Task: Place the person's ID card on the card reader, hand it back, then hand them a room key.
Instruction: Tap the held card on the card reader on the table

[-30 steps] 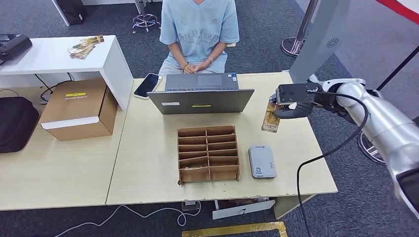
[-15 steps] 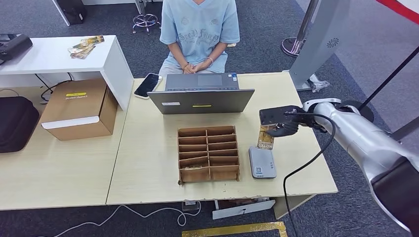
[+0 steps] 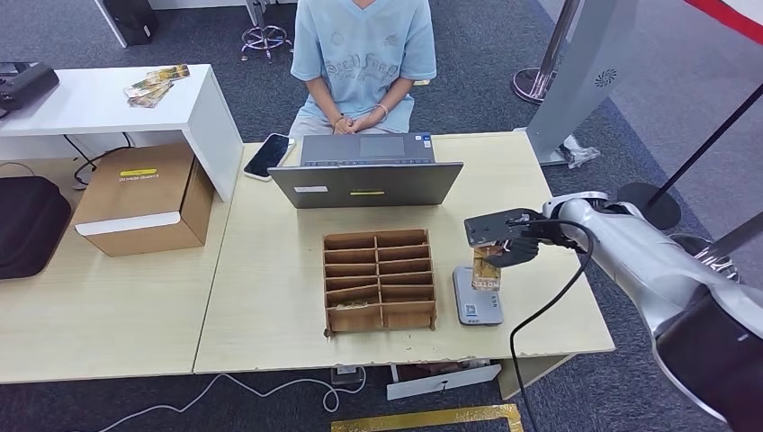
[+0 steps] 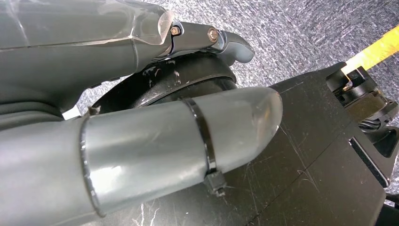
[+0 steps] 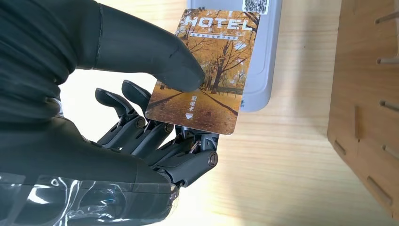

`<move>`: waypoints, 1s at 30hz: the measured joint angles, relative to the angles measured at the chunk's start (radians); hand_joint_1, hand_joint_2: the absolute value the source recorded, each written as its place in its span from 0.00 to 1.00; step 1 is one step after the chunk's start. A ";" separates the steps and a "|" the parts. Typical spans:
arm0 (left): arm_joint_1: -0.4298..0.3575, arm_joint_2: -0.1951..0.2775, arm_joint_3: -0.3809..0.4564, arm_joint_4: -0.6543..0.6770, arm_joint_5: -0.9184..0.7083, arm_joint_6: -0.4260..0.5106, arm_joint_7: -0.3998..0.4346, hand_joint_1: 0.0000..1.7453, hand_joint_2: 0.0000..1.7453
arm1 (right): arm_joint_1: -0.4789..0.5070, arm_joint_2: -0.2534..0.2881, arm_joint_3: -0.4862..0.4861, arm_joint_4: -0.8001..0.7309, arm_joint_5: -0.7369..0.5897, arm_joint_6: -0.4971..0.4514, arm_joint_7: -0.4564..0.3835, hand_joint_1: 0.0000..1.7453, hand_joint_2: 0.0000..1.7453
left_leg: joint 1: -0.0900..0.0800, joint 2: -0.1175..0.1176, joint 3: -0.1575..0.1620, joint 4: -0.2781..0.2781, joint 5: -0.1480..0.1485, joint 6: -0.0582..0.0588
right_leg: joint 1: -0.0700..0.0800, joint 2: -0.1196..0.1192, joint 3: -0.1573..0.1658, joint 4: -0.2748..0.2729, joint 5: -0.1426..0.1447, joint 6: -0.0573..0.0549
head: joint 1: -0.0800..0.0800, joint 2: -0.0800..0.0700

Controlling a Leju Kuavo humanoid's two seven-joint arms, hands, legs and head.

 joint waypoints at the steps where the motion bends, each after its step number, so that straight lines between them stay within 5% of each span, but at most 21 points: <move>1: 0.000 0.000 0.000 0.000 0.000 0.000 0.000 0.00 0.00 | -0.001 0.003 0.003 0.004 0.001 0.002 0.000 1.00 1.00 | 0.000 0.000 0.000 0.000 0.000 0.000 | 0.000 0.000 0.000 0.000 0.000 0.000 | 0.000 0.000; 13: 0.000 0.000 0.000 0.000 -0.004 0.000 -0.004 0.00 0.00 | 0.002 0.020 0.037 0.039 0.004 -0.002 -0.019 1.00 1.00 | 0.000 0.000 0.000 0.000 0.000 0.000 | 0.000 0.000 0.000 0.000 0.000 0.000 | 0.000 0.000; 30: 0.000 0.000 0.000 0.000 -0.005 0.000 -0.004 0.00 0.00 | 0.058 0.054 0.066 0.076 0.032 -0.145 0.022 1.00 1.00 | 0.000 0.000 0.000 0.000 0.000 0.000 | 0.000 0.000 0.000 0.000 0.000 0.000 | 0.000 0.000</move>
